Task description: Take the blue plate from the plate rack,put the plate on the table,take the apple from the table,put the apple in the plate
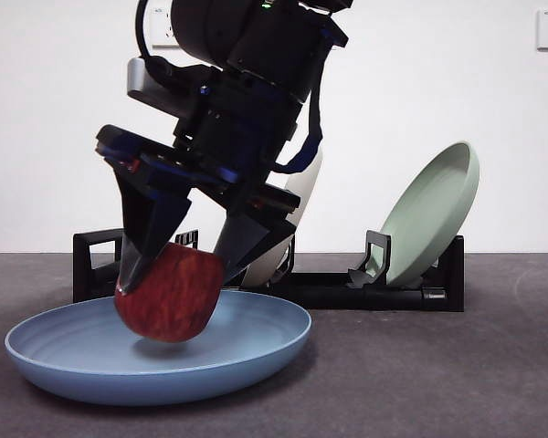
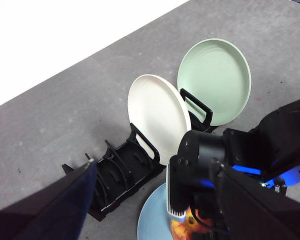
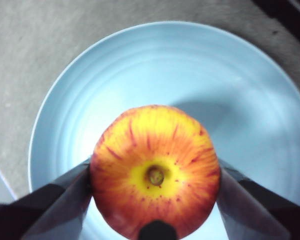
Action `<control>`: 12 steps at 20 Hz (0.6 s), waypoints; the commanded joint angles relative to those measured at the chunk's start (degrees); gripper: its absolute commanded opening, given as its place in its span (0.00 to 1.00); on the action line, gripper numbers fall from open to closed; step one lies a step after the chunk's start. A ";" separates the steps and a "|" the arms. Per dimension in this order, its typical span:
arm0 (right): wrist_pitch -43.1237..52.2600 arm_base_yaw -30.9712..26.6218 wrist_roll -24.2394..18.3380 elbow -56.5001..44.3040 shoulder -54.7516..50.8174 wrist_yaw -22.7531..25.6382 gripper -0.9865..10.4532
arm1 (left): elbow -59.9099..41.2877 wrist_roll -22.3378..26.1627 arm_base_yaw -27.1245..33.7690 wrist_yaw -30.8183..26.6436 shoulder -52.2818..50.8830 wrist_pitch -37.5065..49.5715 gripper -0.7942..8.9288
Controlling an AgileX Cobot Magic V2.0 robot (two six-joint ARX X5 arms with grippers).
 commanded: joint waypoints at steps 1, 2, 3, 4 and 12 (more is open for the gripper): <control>-1.25 0.35 -1.75 0.22 0.33 0.02 0.11 | -0.24 -0.76 0.15 -0.07 -0.13 0.26 0.47; -1.88 0.48 -1.88 0.22 0.76 0.04 0.19 | -0.24 -0.76 0.15 -0.07 -0.13 0.24 0.47; -2.45 0.68 -1.88 0.22 1.22 0.15 0.30 | -0.24 -0.79 0.15 -0.07 -0.13 0.24 0.47; -2.80 0.66 -1.86 0.22 1.49 0.15 0.37 | -0.24 -0.79 0.15 -0.04 -0.13 0.20 0.47; -3.06 0.63 -1.70 0.26 1.11 1.68 0.61 | -0.24 -1.03 0.15 -0.07 -0.13 -1.22 0.47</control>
